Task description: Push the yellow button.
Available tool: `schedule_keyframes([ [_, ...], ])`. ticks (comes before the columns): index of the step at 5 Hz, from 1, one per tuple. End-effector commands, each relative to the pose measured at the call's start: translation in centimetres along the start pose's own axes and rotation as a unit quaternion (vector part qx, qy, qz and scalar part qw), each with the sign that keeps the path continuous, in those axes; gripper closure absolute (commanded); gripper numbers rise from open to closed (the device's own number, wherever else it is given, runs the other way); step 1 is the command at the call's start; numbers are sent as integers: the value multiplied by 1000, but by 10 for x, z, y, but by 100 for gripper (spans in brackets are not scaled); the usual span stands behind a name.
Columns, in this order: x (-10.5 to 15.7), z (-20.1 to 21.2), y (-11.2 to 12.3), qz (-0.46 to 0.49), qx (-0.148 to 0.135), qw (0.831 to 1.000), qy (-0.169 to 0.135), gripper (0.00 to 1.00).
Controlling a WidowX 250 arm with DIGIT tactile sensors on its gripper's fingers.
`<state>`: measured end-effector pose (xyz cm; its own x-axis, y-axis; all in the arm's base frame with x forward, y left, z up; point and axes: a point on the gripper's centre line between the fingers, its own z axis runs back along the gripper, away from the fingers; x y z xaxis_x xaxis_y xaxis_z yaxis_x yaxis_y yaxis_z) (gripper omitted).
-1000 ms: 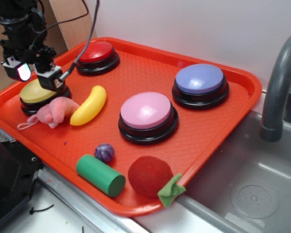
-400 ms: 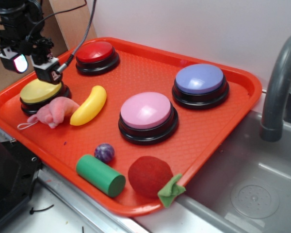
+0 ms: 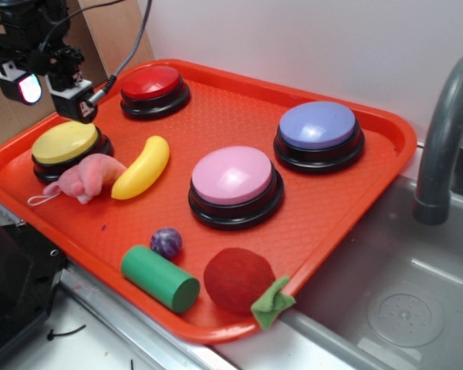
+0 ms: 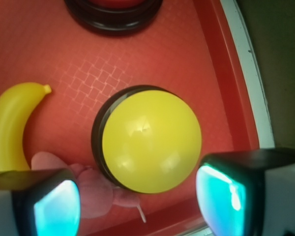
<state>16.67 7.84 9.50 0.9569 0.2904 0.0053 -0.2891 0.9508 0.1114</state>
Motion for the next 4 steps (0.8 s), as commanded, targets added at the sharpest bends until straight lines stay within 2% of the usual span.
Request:
schedule_keyframes([
  [1,8,23,4,-6,0,1000,-28,0],
  [4,7,42,2,-4,1,999,-40,0],
])
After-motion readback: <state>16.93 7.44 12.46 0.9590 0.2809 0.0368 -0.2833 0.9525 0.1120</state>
